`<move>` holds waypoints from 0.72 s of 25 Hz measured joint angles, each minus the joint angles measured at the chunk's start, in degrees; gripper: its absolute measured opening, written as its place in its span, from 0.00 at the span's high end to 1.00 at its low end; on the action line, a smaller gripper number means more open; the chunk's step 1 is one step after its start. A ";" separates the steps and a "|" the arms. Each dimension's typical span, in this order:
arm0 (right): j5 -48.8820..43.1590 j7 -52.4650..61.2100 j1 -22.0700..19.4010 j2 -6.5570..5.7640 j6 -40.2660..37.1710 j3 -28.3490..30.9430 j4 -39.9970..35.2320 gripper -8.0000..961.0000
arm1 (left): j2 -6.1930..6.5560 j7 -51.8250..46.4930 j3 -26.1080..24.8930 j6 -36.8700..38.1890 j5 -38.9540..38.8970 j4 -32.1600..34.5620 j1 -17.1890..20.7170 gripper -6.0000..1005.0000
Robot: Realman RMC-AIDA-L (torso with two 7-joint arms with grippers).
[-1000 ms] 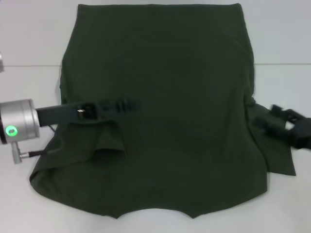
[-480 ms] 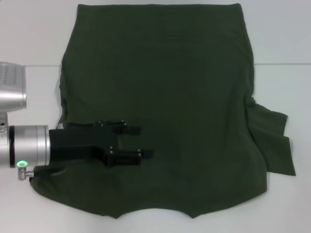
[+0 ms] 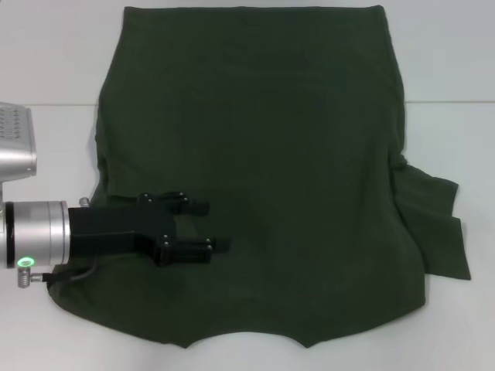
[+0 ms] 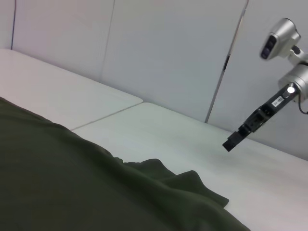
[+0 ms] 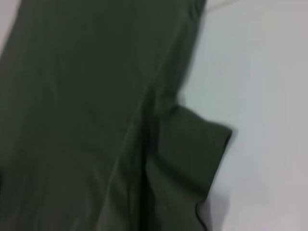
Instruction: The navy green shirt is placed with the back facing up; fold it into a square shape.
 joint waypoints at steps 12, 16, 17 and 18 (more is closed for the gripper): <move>-3.81 1.50 6.03 1.32 6.38 -6.73 5.71 0.18 | 0.61 -0.77 -0.04 -0.16 0.04 -0.08 0.37 0.20; -3.85 1.49 6.79 1.09 9.46 -8.43 8.99 0.18 | 0.63 -0.77 -0.04 -0.57 0.09 -0.19 0.48 0.20; -3.85 1.39 6.91 1.12 9.99 -8.46 9.40 0.18 | 0.63 -0.77 -0.04 -0.63 0.13 -0.19 0.48 0.20; -3.86 1.27 6.98 1.17 10.40 -8.48 9.71 0.18 | 0.63 -0.77 -0.04 -0.66 0.20 -0.18 0.48 0.20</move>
